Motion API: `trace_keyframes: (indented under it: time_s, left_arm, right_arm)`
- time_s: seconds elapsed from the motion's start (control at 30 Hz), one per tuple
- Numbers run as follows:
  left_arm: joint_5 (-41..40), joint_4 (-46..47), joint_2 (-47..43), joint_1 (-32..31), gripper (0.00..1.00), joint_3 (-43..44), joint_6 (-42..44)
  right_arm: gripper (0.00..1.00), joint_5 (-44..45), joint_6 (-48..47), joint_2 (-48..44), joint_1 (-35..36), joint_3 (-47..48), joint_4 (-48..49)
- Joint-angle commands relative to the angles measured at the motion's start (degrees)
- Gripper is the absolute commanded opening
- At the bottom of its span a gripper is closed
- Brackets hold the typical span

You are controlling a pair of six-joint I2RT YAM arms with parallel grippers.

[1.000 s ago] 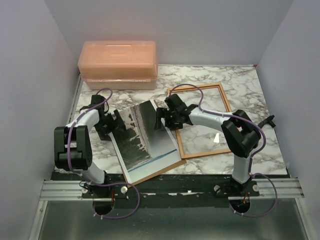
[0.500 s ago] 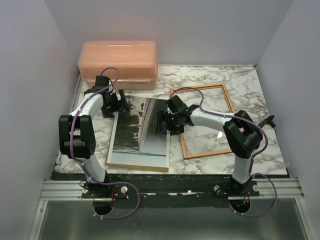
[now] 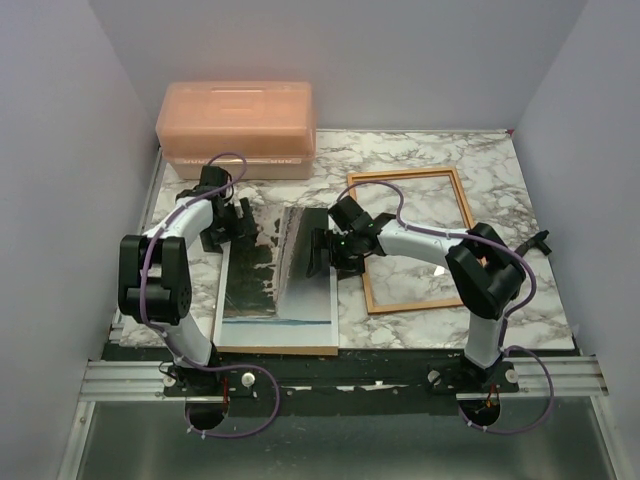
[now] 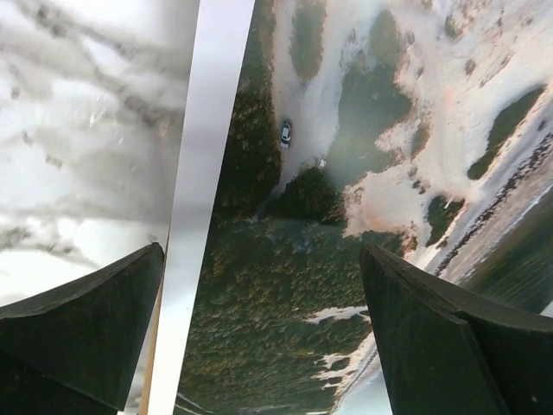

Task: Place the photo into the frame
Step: Adjust the photo at the center of the board, then move the photo to the center of the board.

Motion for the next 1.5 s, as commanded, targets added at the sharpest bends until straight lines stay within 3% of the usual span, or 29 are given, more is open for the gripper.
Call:
trace_keyframes:
  time_s: [0.0,0.27,0.5,0.7,0.93,1.47]
  left_arm:
    - [-5.56,-3.75,-5.24,-1.60,0.99,-2.56,-2.86]
    - [-14.84,-7.67,-8.27,-4.60,0.99,-4.93,-4.75]
    - [-7.59,-3.74,-14.20,-6.10,0.94,-13.55,-6.38]
    - [-6.18,-1.18,-12.92,-6.18,0.90,-17.27,-7.27]
    - [-6.37,-0.19,-11.86,-6.61,0.89,-18.18,-7.28]
    - [-17.29,-5.65,-9.39,-7.20,0.95,-14.19,-7.72]
  right_arm:
    - [0.99,0.96,1.06,-0.12,1.17,-1.59,1.40]
    - [0.95,4.61,0.72,-1.55,1.24,-3.55,-1.62]
    - [0.82,3.41,1.39,-3.98,2.35,-8.77,-0.71]
    - [0.74,1.07,3.41,-5.08,2.73,-13.46,2.99]
    - [0.73,0.83,3.52,-4.36,2.73,-13.52,3.62]
    - [0.73,1.85,3.18,-4.55,2.75,-12.86,2.34]
